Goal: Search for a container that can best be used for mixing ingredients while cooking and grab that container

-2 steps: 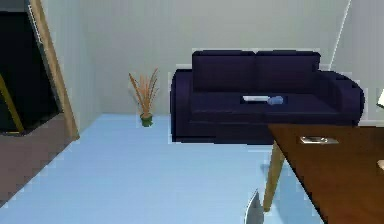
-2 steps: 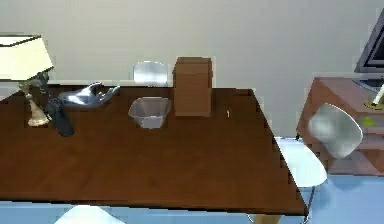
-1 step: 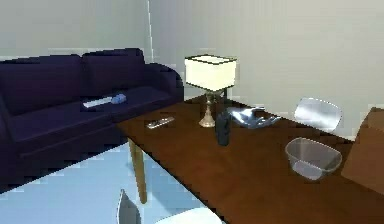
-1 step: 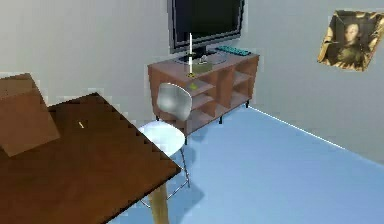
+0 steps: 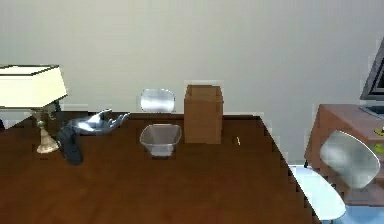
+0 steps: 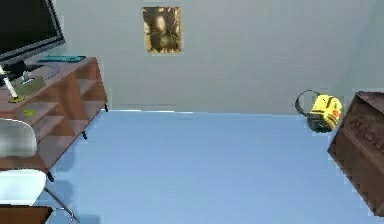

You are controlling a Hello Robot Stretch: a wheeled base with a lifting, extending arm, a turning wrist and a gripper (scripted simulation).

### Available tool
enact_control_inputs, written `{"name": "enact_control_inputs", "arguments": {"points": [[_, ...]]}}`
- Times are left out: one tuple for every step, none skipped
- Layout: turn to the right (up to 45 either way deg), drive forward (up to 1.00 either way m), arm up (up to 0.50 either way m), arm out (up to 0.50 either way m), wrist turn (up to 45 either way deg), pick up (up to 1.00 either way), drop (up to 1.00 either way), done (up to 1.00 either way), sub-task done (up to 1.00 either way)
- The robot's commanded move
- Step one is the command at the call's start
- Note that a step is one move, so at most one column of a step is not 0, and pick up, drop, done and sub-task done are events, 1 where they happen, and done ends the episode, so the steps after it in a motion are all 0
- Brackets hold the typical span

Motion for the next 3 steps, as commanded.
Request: {"name": "enact_control_inputs", "arguments": {"points": [[45.0, 0.00, 0.00, 0.00, 0.0, 0.00, 0.00, 0.00, 0.00], [24.0, 0.00, 0.00, 0.00, 0.0, 0.00, 0.00, 0.00, 0.00], [0.0, 0.55, 0.00, 0.00, 0.0, 0.00, 0.00, 0.00, 0.00]]}}
